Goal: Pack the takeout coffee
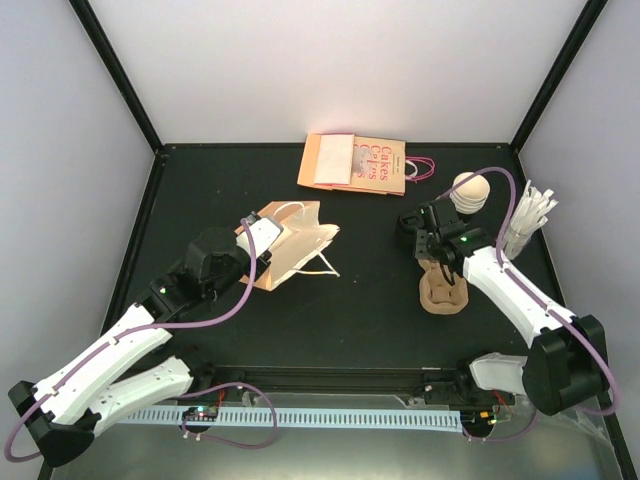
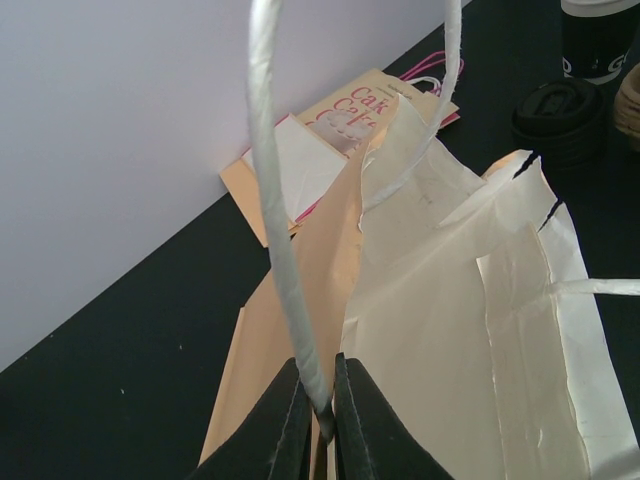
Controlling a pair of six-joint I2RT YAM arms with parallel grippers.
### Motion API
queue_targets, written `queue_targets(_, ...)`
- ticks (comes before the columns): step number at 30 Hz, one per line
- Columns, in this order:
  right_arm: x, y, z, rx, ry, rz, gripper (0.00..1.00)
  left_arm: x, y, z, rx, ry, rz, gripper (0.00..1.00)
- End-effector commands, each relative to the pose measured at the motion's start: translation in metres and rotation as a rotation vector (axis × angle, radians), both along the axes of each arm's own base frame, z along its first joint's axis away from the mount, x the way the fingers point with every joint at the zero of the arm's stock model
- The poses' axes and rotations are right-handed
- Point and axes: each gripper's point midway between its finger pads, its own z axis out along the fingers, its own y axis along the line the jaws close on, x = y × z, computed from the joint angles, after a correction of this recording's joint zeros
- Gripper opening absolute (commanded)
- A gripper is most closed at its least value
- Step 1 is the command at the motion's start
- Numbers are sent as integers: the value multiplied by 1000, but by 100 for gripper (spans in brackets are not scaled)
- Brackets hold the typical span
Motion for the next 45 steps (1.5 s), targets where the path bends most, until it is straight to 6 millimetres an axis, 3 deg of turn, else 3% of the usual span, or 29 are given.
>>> queue_targets(1,-9,4,-17,-3,65,27,55,0,-2,10,-27,-25,-4,8)
queue_targets(12,5,10,-40,-70,128,23,47,0,-2,11,-30,-26,-2,9)
queue_targets(19,5,7,-42,-91,127,10,25,0,-2,11,-31,-28,-1,8)
queue_targets(24,3,6,-39,-90,118,10,18,0,-2,12,-33,-29,-2,9)
queue_targets(33,3,9,-30,-67,97,23,19,0,-2,11,-31,-26,-2,8)
queue_targets(43,2,15,-30,-36,97,42,33,0,-1,12,-32,-28,-2,8)
queue_targets(45,1,16,-22,-10,53,51,44,0,-1,11,-32,-27,-1,8)
